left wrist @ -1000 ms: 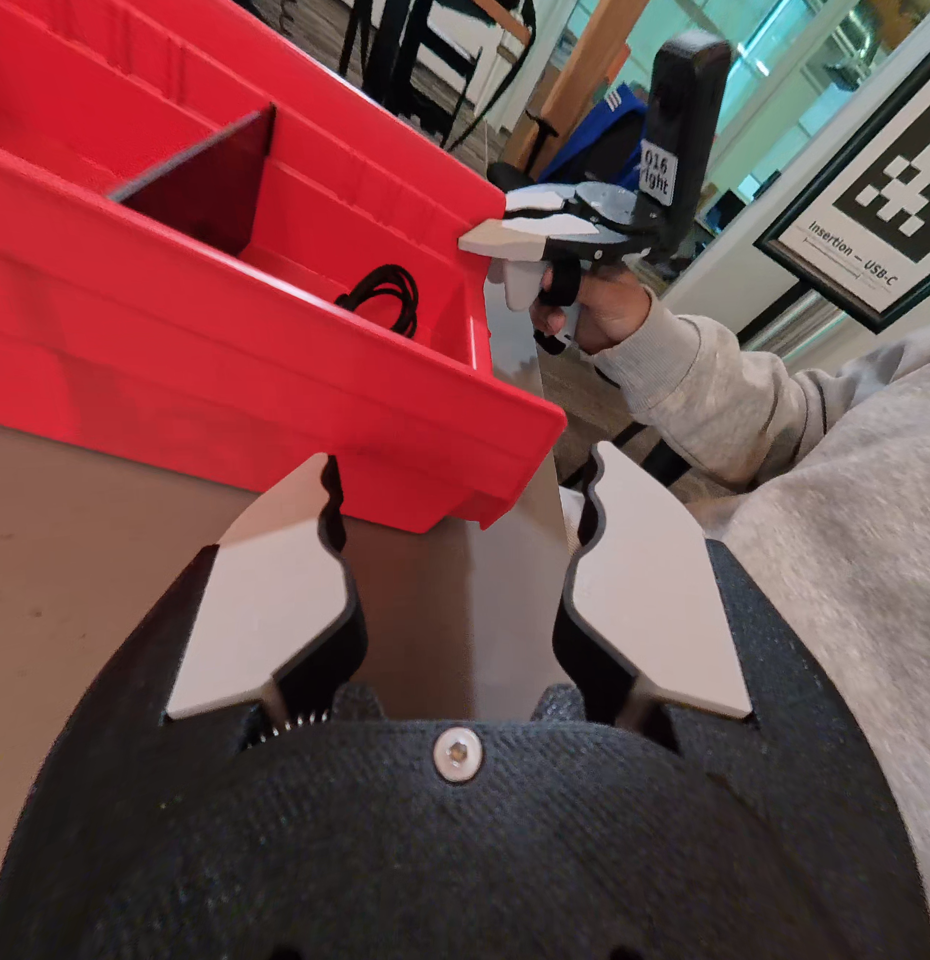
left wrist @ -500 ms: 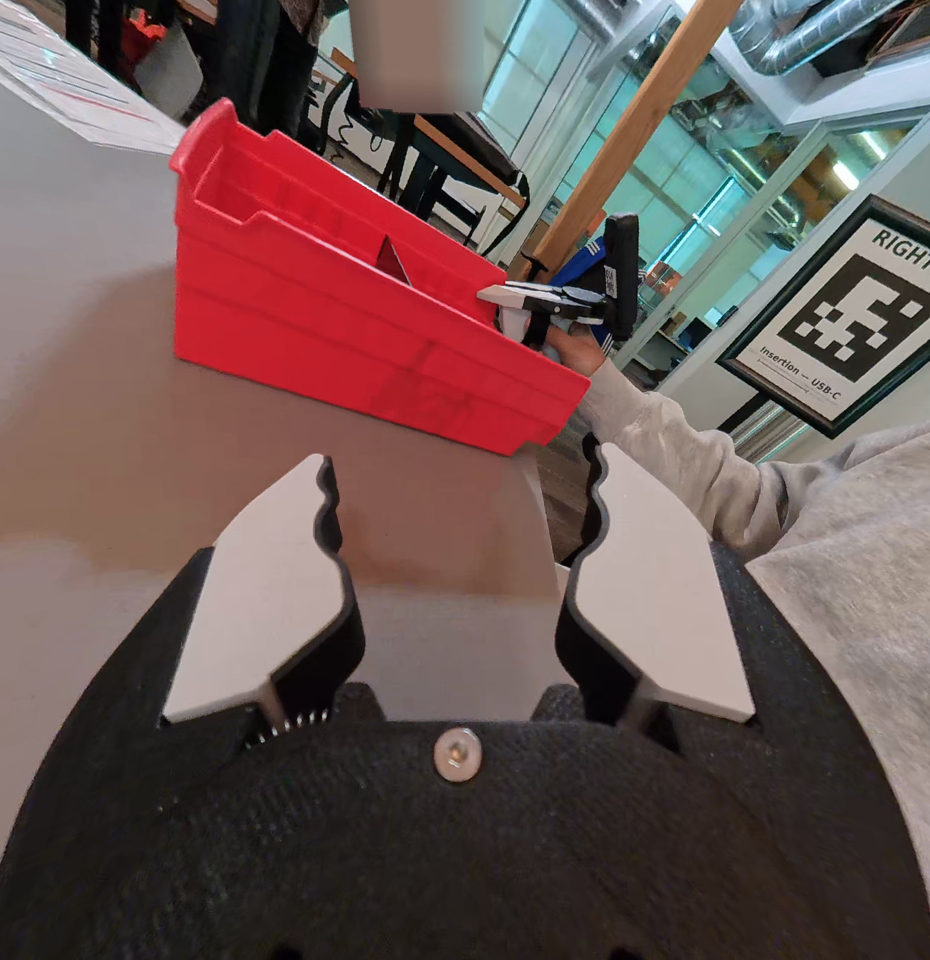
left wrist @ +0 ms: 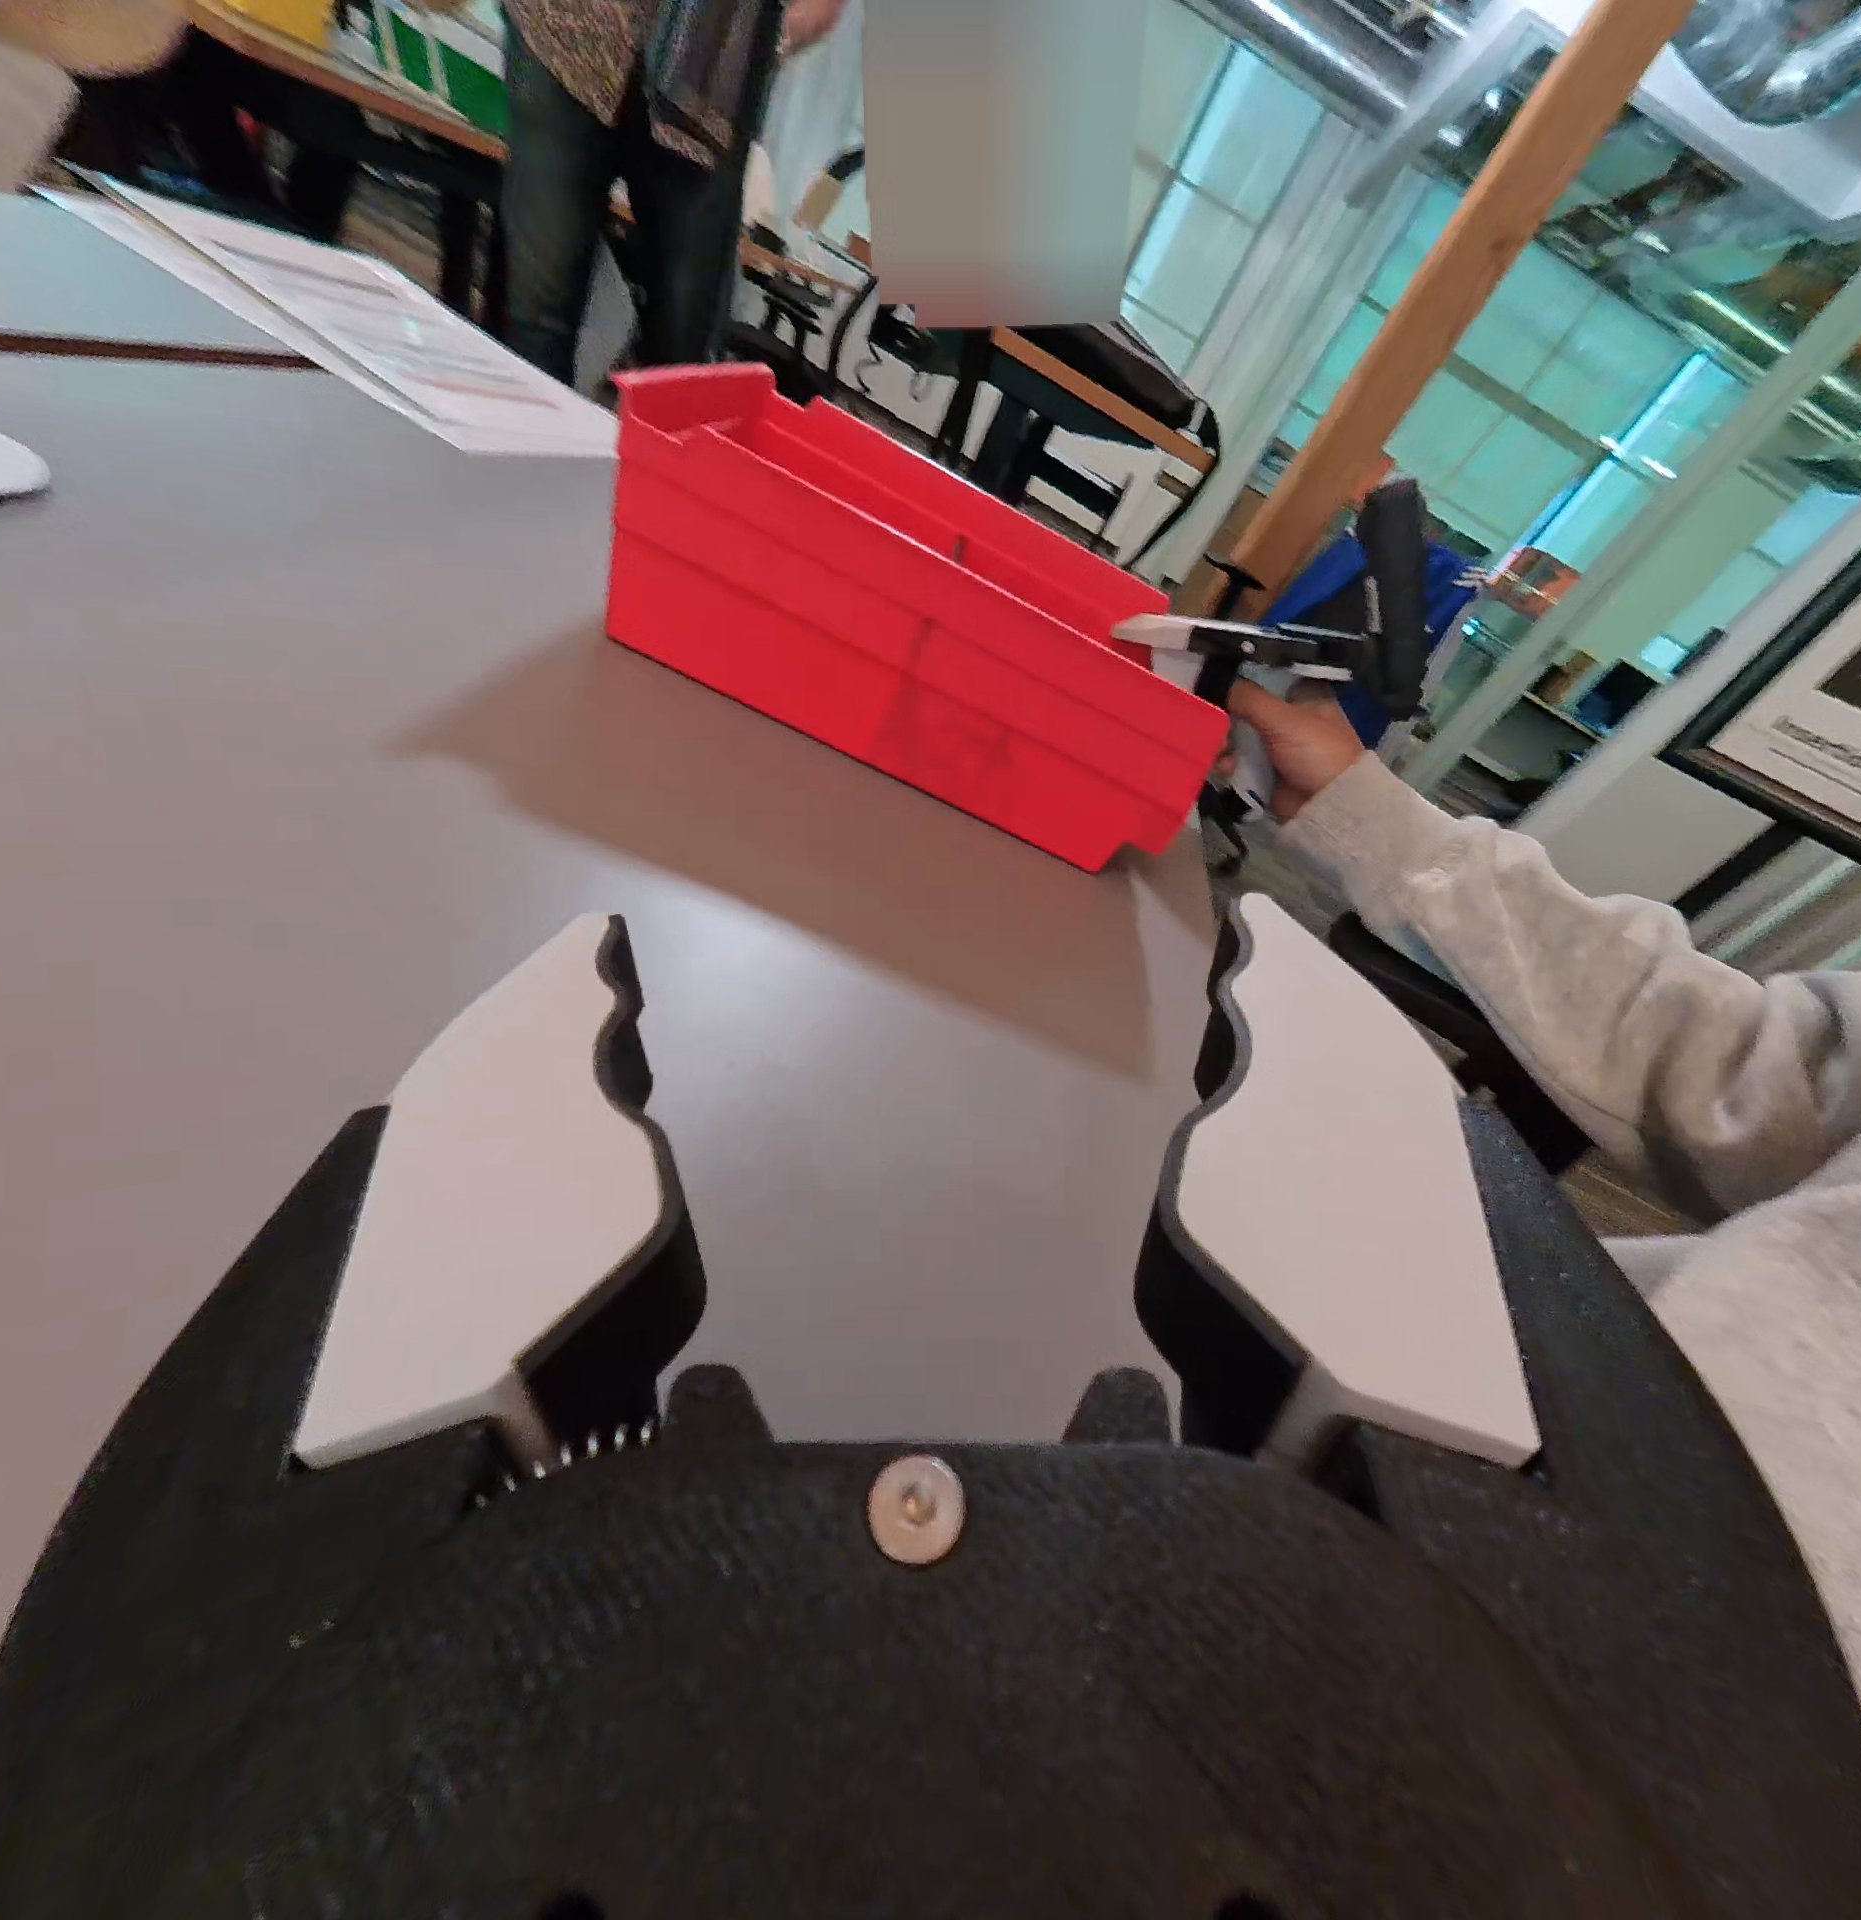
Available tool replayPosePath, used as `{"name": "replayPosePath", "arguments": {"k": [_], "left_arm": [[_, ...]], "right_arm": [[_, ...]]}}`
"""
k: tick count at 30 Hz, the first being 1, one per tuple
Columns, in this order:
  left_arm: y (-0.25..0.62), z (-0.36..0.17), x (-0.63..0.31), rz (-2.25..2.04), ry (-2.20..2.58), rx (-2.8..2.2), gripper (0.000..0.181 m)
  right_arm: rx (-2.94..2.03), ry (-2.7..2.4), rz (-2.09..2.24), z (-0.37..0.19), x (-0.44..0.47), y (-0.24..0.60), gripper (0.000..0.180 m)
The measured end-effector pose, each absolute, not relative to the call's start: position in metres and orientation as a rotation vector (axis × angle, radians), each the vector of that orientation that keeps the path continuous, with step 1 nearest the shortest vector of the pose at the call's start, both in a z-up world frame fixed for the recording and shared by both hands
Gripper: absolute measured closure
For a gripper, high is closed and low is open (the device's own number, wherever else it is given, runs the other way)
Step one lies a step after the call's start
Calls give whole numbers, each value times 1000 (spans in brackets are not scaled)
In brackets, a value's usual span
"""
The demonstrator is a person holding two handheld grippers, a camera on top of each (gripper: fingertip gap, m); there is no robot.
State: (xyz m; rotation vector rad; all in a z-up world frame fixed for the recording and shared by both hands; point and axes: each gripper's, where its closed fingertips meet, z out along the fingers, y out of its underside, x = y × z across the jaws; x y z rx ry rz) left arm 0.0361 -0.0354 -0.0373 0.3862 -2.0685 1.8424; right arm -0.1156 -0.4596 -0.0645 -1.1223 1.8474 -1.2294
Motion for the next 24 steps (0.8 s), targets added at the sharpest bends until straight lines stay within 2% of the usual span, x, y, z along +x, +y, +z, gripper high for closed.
{"name": "replayPosePath", "arguments": {"k": [1,4,6,7,10,12,15,18,19,21,24], "left_arm": [[-34,-35,41,1870,-2069,408,72],[-27,-29,53,1945,-2047,475,70],[-21,-23,61,1998,-2038,521,70],[-17,-22,65,2006,-2058,550,71],[0,-23,78,1977,-2304,604,92],[19,-10,91,2052,-2477,639,96],[66,31,115,2201,-2725,725,97],[153,81,154,2293,-3070,989,87],[184,95,163,2319,-3170,1041,90],[243,113,177,2318,-3385,1090,106],[326,97,214,1766,-3853,1145,114]], "right_arm": [[-1105,1845,-1228,-63,-116,-459,167],[-1019,1751,-1293,-39,-118,-456,148],[-960,1659,-1328,-16,-122,-446,141],[-935,1607,-1324,-3,-124,-434,141],[-895,1337,-1276,49,-124,-368,146],[-953,1146,-1223,74,-116,-308,150],[-1182,959,-1098,72,-97,-214,154],[-1404,829,-1049,52,-88,-153,157],[-1444,795,-1052,48,-86,-142,159],[-1493,753,-1042,41,-85,-130,160],[-1483,770,-975,34,-80,-128,160]]}}
